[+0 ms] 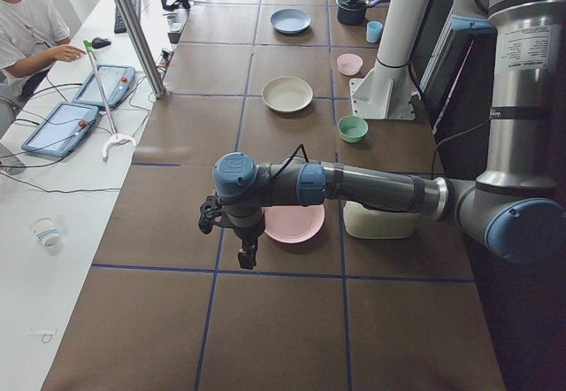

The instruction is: Stack three plates with pink and blue

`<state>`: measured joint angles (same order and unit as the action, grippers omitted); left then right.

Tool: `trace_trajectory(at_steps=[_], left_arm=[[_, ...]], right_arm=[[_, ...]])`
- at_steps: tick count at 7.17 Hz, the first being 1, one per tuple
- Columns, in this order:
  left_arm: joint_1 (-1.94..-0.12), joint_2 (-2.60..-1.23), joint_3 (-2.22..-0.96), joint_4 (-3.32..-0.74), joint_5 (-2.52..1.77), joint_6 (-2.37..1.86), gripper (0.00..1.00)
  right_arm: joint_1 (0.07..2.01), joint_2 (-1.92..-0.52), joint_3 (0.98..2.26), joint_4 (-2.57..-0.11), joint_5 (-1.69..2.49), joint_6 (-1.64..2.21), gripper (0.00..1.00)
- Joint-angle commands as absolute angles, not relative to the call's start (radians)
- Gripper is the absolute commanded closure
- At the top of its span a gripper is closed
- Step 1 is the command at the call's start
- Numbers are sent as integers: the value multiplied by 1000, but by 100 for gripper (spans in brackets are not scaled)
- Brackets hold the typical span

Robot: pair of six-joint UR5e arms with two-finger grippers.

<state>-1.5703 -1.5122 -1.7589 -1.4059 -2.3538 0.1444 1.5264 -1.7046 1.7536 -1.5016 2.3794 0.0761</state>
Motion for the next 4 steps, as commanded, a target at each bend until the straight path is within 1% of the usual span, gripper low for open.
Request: trace_trajectory(at_steps=[1, 2, 3, 4], left_arm=[[-1549, -1488, -1756, -1498, -2361, 140, 0], [-1513, -1488, -1744, -1509, -2384, 135, 0], [-1450, -1488, -1741, -1550, -2385, 20, 0], [-1393, -1483, -1723, -1659, -2384, -124, 0]], right_arm=[[1526, -1706, 1735, -1487, 2382, 69, 0], [1526, -1706, 1733, -1456, 2384, 68, 0], [1526, -1706, 1733, -1456, 2385, 71, 0], [1526, -1706, 1736, -1454, 2390, 71, 0]])
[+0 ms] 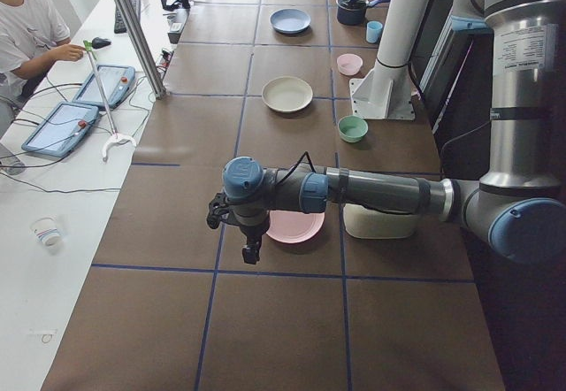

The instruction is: Stack three plates with pink and blue

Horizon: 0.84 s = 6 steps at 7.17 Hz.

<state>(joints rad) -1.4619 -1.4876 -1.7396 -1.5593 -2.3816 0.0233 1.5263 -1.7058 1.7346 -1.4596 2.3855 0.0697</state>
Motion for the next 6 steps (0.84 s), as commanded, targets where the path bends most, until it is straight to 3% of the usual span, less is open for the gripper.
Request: trace_trajectory(at_steps=[1, 4, 6], left_arm=[[-1314, -1480, -1679, -1781, -2382, -238, 0], [-1189, -1477, -1415, -2258, -2378, -428, 0], [-1117, -1480, -1411, -2321, -2375, -621, 0]], right_arm=[[1525, -1710, 1736, -1439, 2399, 68, 0], [1514, -1713, 1735, -1410, 2401, 67, 0], [1508, -1713, 1735, -1407, 2417, 69, 0]])
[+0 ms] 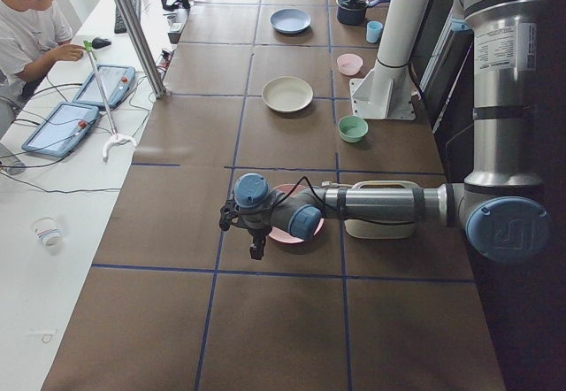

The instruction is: Stack three plates with pink and blue

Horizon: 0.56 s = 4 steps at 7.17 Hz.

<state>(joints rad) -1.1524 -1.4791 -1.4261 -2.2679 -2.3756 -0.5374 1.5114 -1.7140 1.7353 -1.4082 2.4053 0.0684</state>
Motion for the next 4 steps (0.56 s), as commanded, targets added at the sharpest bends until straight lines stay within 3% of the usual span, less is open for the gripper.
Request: trace_trajectory(at_steps=[1, 2, 3, 4], left_arm=[[-1085, -1480, -1413, -2327, -2376, -624, 42], [-1077, -1483, -1414, -2327, -2379, -626, 93], [-1077, -1488, -1416, -2324, -2384, -636, 100], [-1077, -1497, -1420, -2319, -2401, -667, 100]], right_arm=[[1508, -1713, 1735, -1407, 2428, 75, 0], [1506, -1715, 1733, -1408, 2428, 78, 0], [1506, -1715, 1732, -1408, 2428, 81, 0], [1505, -1715, 1732, -1408, 2428, 81, 0]])
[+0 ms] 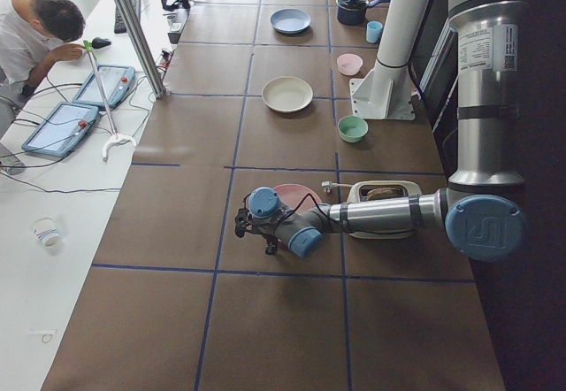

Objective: Stack three plates with pink and blue
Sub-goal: 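Grasp the rim of the pink plate with the left gripper, then carry the pink plate with the left gripper onto the cream plate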

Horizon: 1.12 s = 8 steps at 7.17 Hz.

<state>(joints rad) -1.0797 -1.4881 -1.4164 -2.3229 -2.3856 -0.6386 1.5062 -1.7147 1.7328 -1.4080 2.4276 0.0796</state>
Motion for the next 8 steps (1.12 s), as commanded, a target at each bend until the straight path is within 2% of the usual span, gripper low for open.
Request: trace_trajectory(at_steps=[1, 5, 8], left_arm=[[-1075, -1575, -1445, -2316, -2460, -727, 100], [-941, -1983, -1476, -2318, -2490, -1192, 100], [-680, -2057, -1551, -2310, -2257, -1313, 100]], right_arm=[[1502, -1715, 1730, -1410, 2428, 83, 0], [1479, -1713, 1730, -1408, 2431, 84, 0], [1470, -1713, 1730, -1408, 2439, 84, 0]])
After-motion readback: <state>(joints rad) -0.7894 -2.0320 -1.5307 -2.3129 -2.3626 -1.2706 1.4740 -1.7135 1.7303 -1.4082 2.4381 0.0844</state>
